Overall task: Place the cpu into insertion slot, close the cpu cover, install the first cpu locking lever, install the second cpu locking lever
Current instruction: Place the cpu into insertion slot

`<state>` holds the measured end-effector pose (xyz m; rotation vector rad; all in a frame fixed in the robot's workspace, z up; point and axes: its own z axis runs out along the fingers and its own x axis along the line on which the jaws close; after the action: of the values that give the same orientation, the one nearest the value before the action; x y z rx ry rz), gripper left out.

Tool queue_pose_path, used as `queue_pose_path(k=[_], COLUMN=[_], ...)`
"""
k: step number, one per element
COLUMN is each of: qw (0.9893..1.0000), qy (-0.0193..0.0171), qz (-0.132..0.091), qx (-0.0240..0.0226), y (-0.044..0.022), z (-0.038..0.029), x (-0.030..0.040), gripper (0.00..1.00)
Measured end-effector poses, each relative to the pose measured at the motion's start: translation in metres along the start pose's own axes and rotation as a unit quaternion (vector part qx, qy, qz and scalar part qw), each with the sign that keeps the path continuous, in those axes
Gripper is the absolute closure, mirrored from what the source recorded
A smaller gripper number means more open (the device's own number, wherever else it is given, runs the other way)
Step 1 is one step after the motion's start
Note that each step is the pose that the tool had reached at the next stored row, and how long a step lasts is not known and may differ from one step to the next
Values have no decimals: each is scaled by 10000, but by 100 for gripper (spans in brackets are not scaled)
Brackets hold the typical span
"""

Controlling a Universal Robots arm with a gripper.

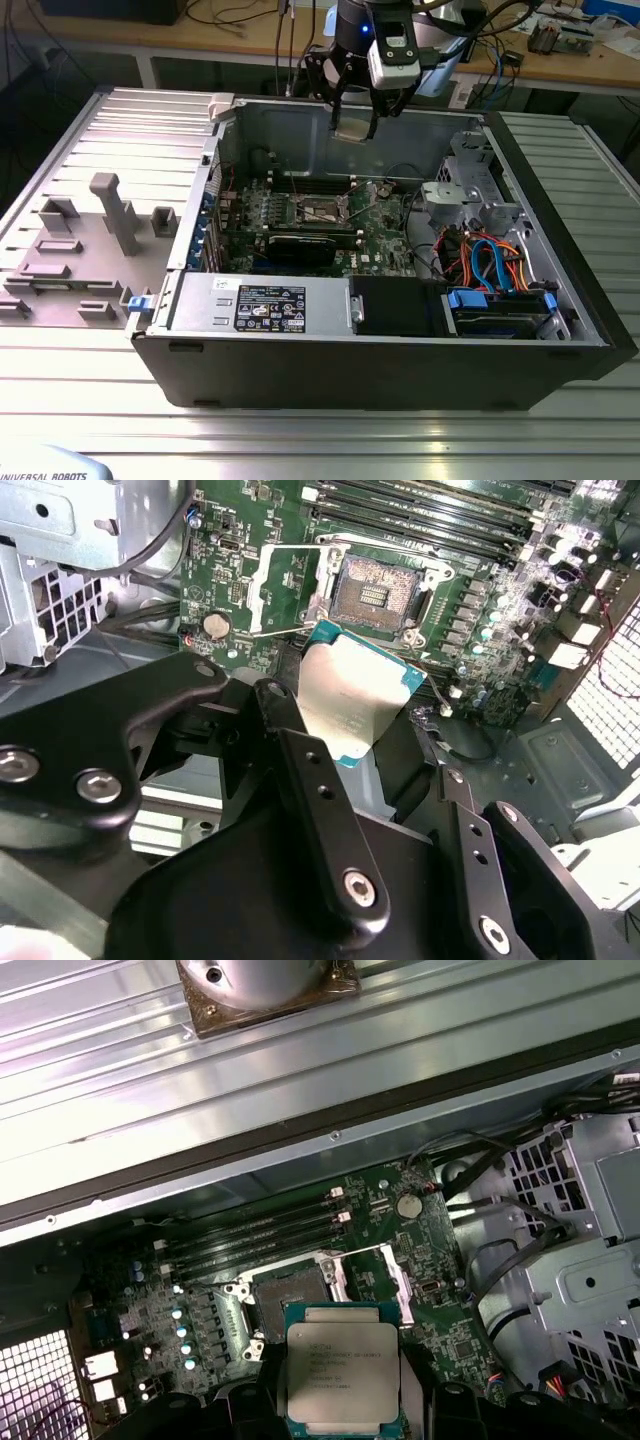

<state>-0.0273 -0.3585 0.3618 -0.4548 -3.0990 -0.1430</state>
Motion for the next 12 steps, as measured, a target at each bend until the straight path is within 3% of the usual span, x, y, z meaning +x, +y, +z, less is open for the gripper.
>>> queue_pose_path(k=[12], qw=[10000], qy=[-1], qz=[2], qx=[1], y=[0], z=[0], x=[0], gripper=[46])
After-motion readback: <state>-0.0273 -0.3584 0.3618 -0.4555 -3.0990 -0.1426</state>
